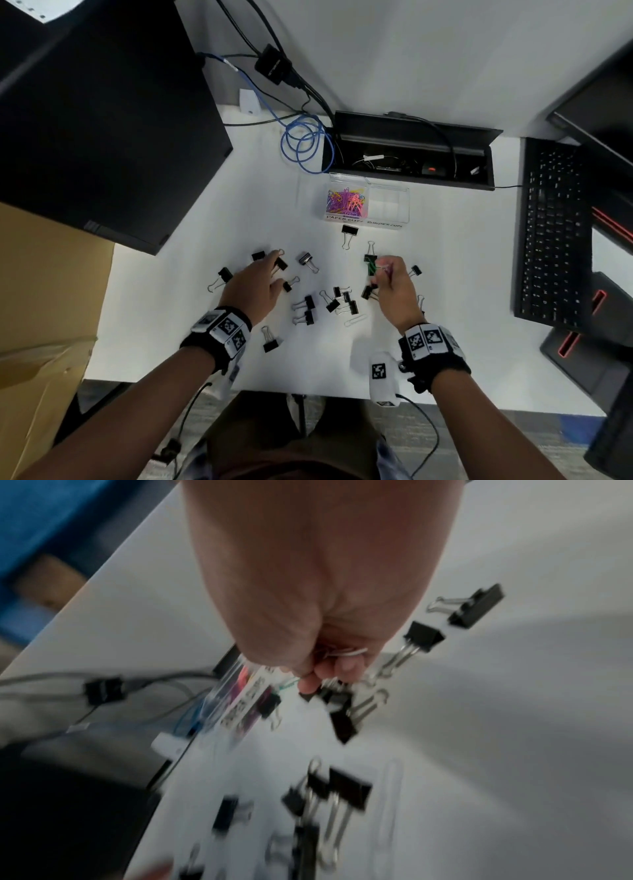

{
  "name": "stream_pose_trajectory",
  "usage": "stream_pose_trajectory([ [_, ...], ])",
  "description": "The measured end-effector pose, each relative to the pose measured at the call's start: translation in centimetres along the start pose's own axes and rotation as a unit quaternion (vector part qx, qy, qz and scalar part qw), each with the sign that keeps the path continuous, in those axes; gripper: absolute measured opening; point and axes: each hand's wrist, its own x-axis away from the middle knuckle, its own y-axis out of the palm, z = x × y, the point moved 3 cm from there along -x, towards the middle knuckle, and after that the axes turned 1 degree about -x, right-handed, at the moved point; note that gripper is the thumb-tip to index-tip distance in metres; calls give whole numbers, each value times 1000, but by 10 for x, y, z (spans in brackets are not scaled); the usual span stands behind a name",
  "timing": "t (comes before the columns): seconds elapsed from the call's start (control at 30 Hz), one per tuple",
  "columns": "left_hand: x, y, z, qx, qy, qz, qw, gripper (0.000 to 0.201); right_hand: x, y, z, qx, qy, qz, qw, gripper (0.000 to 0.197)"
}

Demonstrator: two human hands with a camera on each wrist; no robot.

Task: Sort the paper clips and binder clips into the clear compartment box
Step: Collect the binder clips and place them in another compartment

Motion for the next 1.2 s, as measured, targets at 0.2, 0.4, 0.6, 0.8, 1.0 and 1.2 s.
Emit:
stream_pose_trajectory([
  [0.2,30,30,11,-82,64,-73,992,62,-2,-44,17,-146,116,77,979,30],
  [0.4,23,43,72,-84,79,-28,993,58,10,-58,22,-258,215,95,937,31],
  [0.6,23,68,110,-114,119,-71,984,58,17,-53,28,-283,263,45,921,25],
  [0.8,36,68,104,-90,124,-42,987,47,18,-44,20,44,51,34,997,37],
  [1.0,53,50,54,-79,6,-1,997,61,21,-33,24,191,-51,-14,980,34],
  [1.2,66,53,38,-85,42,-30,995,58,20,-10,17,212,-69,-102,969,43],
])
